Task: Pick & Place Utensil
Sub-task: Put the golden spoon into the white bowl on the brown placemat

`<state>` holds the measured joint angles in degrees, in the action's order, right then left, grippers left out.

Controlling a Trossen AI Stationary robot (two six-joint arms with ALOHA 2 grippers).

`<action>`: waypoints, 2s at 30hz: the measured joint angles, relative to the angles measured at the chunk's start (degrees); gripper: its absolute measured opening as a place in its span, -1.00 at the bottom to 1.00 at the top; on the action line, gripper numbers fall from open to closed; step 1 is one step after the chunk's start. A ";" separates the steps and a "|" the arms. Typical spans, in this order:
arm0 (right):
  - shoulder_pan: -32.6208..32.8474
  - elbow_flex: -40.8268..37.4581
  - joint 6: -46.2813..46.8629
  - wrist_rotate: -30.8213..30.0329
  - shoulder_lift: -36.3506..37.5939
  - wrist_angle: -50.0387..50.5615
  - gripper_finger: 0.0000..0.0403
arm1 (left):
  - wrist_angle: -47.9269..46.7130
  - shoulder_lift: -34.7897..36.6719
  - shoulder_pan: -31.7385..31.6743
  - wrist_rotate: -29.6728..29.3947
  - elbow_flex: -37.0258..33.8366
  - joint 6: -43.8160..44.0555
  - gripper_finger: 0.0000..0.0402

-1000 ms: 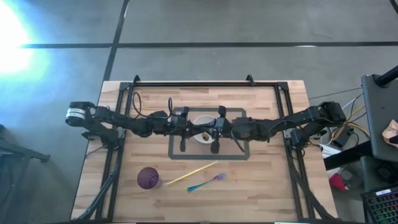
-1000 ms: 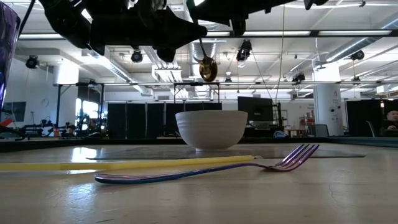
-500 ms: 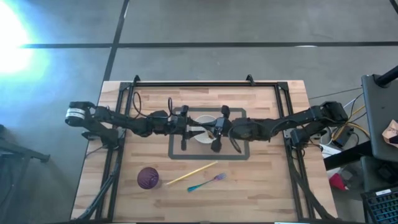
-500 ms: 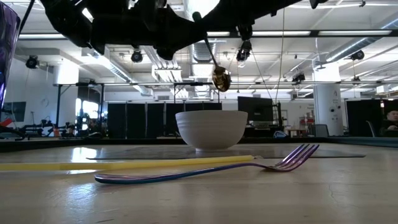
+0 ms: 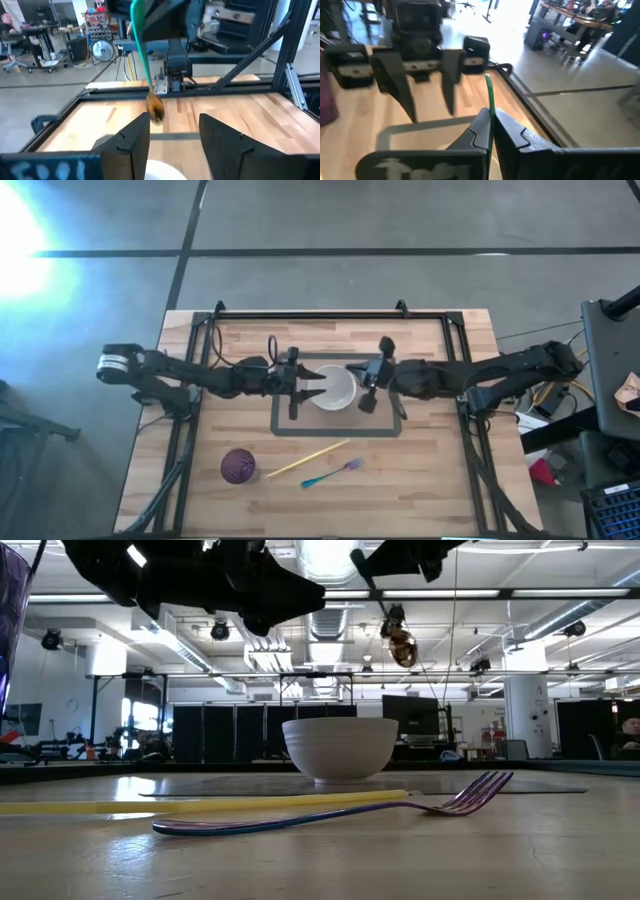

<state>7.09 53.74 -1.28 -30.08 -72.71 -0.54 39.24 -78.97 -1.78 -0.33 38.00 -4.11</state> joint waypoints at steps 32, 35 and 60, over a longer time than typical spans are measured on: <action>-6.97 -38.48 24.38 -5.86 14.30 -50.57 -0.96 | -14.27 8.82 0.40 0.06 -0.93 0.78 -0.18; -7.32 -39.90 26.97 -5.92 10.95 -55.59 -0.96 | -14.42 8.80 0.46 0.06 -0.94 0.80 -0.18; -16.65 -27.87 32.03 10.57 -13.06 -62.38 -0.96 | -14.43 8.77 0.46 0.06 -0.94 0.73 -0.18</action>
<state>-9.56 25.87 30.75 -19.50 -85.77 -62.93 24.81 -70.19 -1.32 -0.27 37.06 -3.38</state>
